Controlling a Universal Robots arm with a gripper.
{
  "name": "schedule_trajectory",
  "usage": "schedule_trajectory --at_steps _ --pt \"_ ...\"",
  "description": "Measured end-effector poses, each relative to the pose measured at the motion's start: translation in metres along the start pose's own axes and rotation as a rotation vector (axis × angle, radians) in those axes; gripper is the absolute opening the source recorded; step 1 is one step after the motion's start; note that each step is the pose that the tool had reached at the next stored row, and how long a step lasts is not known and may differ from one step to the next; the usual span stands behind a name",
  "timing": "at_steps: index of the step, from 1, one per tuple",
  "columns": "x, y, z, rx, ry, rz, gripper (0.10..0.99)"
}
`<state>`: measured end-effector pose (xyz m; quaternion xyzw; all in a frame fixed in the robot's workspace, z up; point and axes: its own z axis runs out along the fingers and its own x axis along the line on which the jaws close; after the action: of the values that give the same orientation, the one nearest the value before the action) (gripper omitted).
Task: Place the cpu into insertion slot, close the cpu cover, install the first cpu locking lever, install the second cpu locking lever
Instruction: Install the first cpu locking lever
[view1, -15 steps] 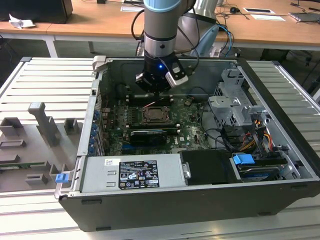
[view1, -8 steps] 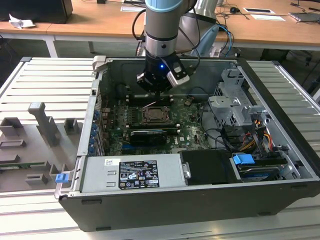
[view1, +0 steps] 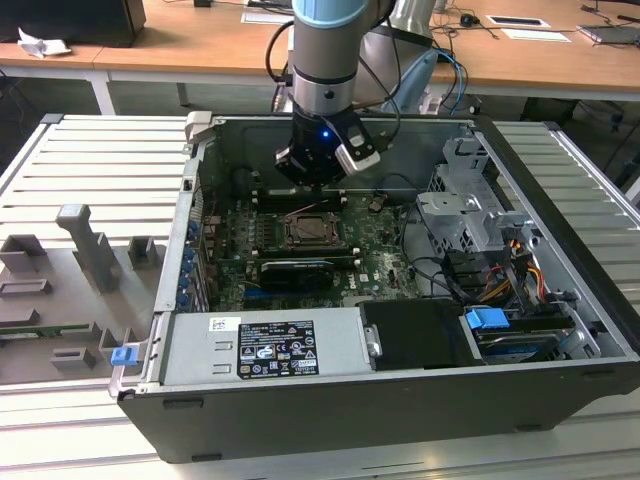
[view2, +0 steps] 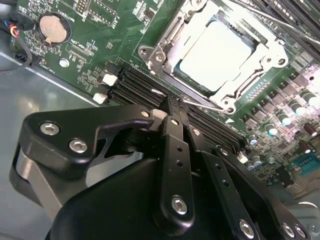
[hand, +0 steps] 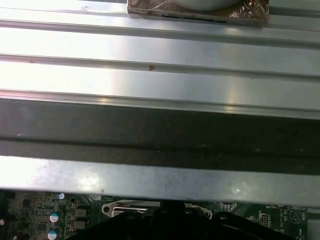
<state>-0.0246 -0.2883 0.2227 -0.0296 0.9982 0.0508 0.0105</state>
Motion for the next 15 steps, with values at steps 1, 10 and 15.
schedule_trajectory --at_steps 1,10,15 --pt "-0.0018 -0.0002 0.0011 0.000 0.0000 0.000 0.106" --pt "-0.0030 -0.0010 0.0084 0.000 -0.0002 0.000 0.106" --pt "-0.0031 -0.0015 0.0128 0.000 -0.0002 0.000 0.106"
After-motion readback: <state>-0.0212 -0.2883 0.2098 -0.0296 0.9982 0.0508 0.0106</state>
